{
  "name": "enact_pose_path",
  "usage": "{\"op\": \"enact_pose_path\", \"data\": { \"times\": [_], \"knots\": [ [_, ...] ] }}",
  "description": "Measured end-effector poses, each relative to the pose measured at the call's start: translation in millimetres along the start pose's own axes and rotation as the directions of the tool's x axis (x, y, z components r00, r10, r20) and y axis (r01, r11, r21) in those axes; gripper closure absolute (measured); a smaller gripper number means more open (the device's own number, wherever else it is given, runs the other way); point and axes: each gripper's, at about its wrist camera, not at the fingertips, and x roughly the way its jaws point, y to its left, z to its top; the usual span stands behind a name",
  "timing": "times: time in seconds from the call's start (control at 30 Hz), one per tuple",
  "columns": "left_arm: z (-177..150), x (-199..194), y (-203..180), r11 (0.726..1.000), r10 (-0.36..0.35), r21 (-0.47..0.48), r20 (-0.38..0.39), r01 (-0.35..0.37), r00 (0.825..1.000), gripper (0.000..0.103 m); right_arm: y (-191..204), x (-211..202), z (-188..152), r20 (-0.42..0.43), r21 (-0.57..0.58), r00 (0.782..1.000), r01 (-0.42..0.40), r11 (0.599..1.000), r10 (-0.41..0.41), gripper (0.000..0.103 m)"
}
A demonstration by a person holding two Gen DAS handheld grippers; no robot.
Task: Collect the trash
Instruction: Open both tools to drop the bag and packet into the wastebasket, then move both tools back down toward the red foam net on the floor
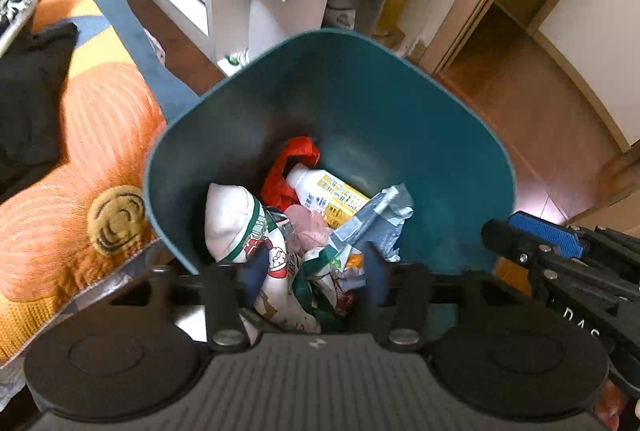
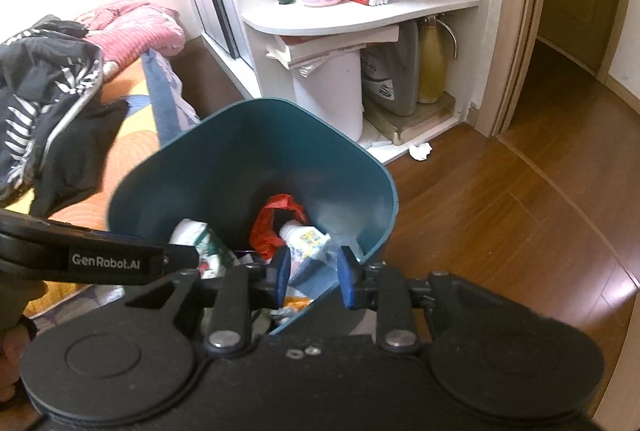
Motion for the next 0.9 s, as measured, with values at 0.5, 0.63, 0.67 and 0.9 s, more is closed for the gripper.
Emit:
{"op": "enact_pose_path", "data": {
  "times": [0.5,0.63,0.67,0.9],
  "knots": [
    [-39.7,-107.7,14.4,1.000,-0.001,0.022,0.143,-0.002,0.990,0.046,46.6,-87.8,-6.7,0.084,-0.092,0.984,-0.147,0.985,0.155,0.072],
    [-56.9,-141.2,29.3,1.000,0.017,0.005,0.192,-0.018,0.981,0.038,69.7,-109.4,-10.2,0.112,-0.149,0.977,-0.163,0.975,0.180,0.071],
    [-61.8,-149.7,34.3,1.000,0.020,-0.003,0.205,-0.020,0.979,0.037,77.1,-115.1,-11.5,0.119,-0.167,0.975,-0.167,0.972,0.188,0.071],
    [-97.9,-197.4,70.9,0.998,0.053,-0.037,0.267,-0.045,0.962,0.029,121.6,-140.6,-23.5,0.134,-0.241,0.957,-0.222,0.945,0.259,0.066]
  ]
}}
